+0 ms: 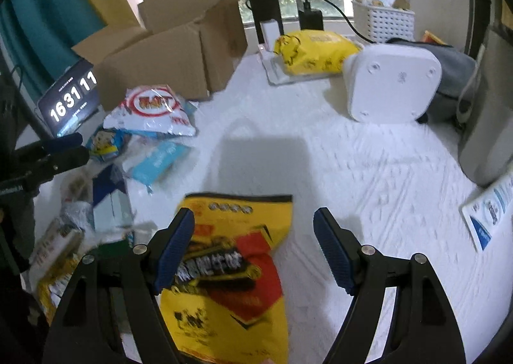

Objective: Organize snacks
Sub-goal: 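Grasp the yellow-and-black jerky bag with the right gripper and lift it, then carry the jerky bag over the box and open the right gripper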

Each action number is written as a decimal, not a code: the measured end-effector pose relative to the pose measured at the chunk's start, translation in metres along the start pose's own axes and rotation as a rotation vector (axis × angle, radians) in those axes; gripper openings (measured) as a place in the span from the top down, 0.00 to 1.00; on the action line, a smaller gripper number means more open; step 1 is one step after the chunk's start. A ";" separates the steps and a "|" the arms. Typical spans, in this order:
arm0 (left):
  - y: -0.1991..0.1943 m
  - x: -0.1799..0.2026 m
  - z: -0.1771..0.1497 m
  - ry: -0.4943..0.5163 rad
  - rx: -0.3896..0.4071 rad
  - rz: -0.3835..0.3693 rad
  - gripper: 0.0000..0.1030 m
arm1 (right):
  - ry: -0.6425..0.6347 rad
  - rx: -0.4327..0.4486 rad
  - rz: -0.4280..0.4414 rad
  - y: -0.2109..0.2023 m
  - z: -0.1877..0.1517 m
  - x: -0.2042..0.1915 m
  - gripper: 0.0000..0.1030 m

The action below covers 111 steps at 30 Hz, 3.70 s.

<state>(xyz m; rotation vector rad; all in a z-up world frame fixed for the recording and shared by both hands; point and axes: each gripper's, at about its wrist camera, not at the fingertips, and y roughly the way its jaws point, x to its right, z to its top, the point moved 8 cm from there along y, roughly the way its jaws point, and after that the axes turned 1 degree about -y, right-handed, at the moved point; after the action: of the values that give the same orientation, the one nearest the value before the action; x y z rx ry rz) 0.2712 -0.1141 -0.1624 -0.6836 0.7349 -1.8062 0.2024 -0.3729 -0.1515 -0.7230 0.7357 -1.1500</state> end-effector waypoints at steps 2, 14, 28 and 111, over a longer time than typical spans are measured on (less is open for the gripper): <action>0.004 0.004 -0.003 0.002 -0.024 -0.007 0.25 | 0.005 -0.018 0.009 0.002 -0.006 0.005 0.23; 0.036 0.036 0.003 0.033 -0.149 -0.048 0.24 | -0.037 -0.063 0.098 0.011 -0.028 -0.015 0.48; 0.089 0.047 0.003 0.089 -0.269 -0.022 0.03 | -0.028 0.003 0.161 0.003 -0.007 0.009 0.57; -0.008 -0.151 0.193 -0.125 0.346 0.039 0.30 | -0.148 0.417 0.100 -0.012 0.282 -0.112 0.75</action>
<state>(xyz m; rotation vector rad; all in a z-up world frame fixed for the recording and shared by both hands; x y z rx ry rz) 0.4566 -0.0020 -0.0475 -0.5413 0.3375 -1.7794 0.3988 -0.2339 0.0332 -0.4096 0.3840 -1.0990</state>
